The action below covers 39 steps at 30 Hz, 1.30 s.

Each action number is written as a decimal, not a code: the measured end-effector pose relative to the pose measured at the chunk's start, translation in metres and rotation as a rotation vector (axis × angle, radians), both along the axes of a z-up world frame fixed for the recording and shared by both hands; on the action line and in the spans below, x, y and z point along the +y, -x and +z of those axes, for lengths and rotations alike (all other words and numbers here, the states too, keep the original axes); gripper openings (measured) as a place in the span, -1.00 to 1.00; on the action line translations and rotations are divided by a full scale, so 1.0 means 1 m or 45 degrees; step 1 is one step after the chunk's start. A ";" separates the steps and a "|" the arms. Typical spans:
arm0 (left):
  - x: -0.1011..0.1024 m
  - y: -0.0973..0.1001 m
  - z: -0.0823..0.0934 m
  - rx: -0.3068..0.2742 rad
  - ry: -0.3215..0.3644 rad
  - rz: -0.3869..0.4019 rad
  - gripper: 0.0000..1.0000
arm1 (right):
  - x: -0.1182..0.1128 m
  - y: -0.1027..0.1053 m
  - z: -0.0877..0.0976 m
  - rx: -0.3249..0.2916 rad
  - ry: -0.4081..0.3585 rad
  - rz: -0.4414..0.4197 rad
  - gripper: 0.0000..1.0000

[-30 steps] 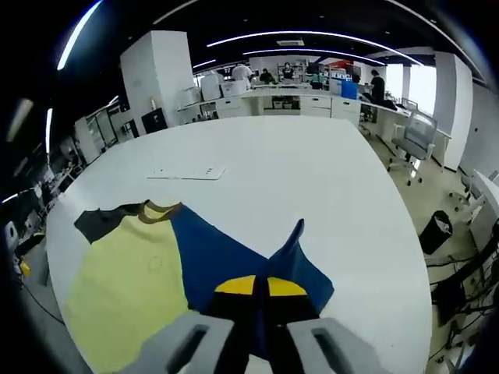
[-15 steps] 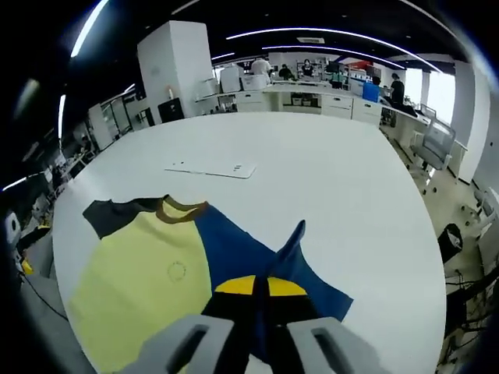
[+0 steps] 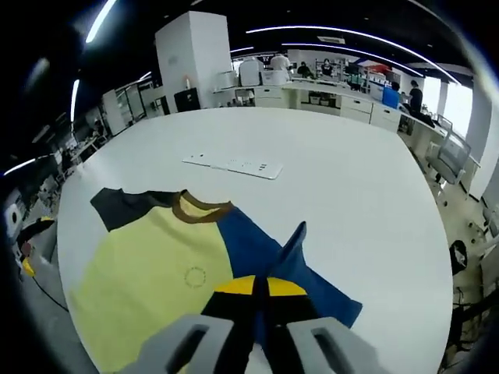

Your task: Fold the garment on the visible template until the final outline fits inside the template.

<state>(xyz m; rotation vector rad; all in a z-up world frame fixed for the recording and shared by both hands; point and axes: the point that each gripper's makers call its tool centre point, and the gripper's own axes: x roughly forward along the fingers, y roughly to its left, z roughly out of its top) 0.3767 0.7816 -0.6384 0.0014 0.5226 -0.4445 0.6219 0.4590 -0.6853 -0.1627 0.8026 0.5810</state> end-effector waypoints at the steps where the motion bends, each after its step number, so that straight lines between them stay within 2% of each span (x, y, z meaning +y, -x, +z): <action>1: 0.000 0.000 0.000 0.001 -0.001 -0.001 0.97 | 0.003 0.000 0.000 -0.001 -0.002 0.005 -1.00; 10: 0.002 0.004 -0.001 0.015 -0.004 -0.014 0.96 | 0.027 0.003 -0.002 0.027 -0.002 0.050 -1.00; 17: 0.001 0.005 -0.002 0.019 0.005 -0.015 0.96 | 0.043 0.002 -0.002 0.042 -0.025 0.022 -1.00; 22: 0.001 0.006 -0.003 0.023 0.010 -0.015 0.96 | 0.057 0.003 -0.003 0.056 -0.022 0.042 -1.00; 27: 0.002 0.007 -0.003 0.030 0.012 -0.013 0.96 | 0.070 -0.003 -0.006 0.067 -0.009 0.080 -1.00; 33: 0.005 0.007 -0.003 0.031 0.017 0.000 0.96 | 0.086 -0.004 -0.005 0.066 -0.025 0.079 -1.00; 39: 0.003 0.007 -0.004 0.038 0.015 -0.006 0.96 | 0.109 0.000 -0.001 0.050 -0.020 0.147 -1.00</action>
